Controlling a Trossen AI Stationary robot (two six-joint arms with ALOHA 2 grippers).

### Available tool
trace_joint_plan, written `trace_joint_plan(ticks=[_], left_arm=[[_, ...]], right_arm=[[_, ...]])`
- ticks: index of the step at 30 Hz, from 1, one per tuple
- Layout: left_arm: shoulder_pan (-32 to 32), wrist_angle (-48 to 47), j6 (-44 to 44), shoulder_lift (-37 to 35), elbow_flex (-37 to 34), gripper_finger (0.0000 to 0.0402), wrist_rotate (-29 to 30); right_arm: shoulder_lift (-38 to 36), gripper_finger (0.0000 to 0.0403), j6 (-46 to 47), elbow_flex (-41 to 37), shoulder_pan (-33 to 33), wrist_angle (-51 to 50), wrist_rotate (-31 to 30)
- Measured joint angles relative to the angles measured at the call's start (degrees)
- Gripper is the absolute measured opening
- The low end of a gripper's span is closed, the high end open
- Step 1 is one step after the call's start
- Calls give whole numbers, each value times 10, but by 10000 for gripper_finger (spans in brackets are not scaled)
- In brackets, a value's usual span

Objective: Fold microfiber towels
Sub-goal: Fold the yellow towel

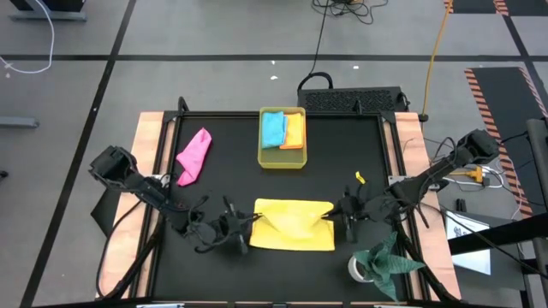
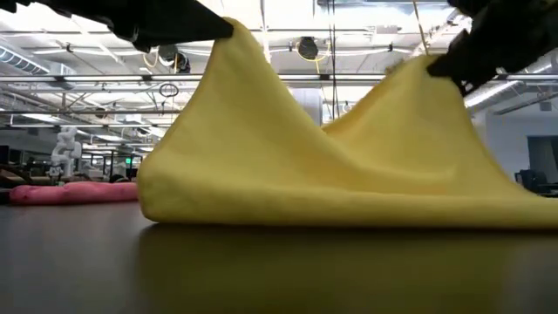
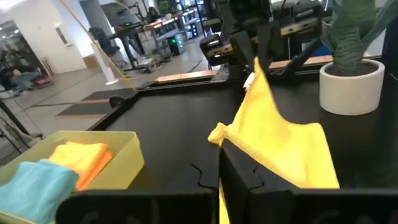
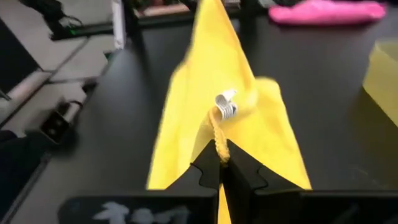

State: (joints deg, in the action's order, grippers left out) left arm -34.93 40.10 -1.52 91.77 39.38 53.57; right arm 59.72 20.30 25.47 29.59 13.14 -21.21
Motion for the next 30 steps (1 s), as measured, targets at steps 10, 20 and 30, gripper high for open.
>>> trace_joint_plan(ticks=[10, 20, 30], left_arm=[[29, -36, 93, 0, 0, 5, -156], [5, -2, 105, -50, 1, 7, -225], [60, -164, 230, -31, 0, 7, -146]], right_arm=[[-31, 0, 103, 0, 30, -85, 185], [-32, 0, 42, 1, 81, 63, 219], [-31, 0, 155, -1, 39, -146, 75]])
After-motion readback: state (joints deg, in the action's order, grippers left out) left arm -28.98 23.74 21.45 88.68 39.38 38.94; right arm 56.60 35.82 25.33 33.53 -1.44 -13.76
